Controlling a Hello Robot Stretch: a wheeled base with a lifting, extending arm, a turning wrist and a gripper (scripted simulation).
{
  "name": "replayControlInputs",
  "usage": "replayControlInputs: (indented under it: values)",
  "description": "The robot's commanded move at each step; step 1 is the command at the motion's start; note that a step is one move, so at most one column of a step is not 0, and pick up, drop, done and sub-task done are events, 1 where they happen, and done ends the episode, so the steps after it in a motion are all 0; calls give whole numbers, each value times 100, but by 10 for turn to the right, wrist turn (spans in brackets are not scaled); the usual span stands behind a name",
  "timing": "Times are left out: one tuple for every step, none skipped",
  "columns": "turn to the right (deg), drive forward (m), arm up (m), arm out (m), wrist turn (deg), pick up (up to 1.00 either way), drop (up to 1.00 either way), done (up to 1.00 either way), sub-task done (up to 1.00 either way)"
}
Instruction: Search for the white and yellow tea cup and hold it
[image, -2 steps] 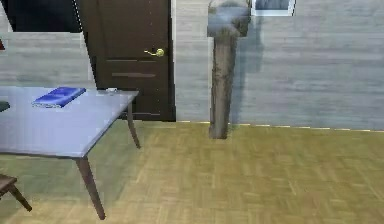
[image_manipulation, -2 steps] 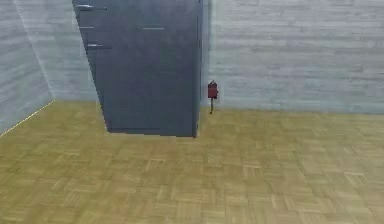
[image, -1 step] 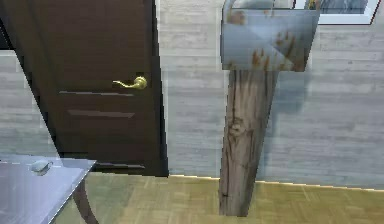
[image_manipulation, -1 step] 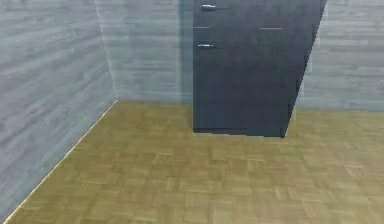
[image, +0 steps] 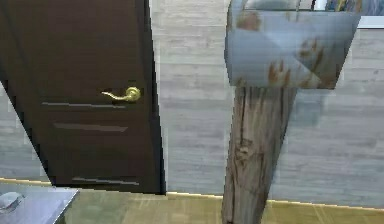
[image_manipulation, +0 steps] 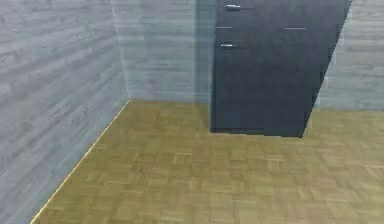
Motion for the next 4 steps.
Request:
replayControlInputs:
  values:
    - [-450,0,0,0,0,0,0,0,0]
    - [-450,0,0,0,0,0,0,0,0]
    - [-450,0,0,0,0,0,0,0,0]
    - [-60,0,0,0,0,0,0,0,0]
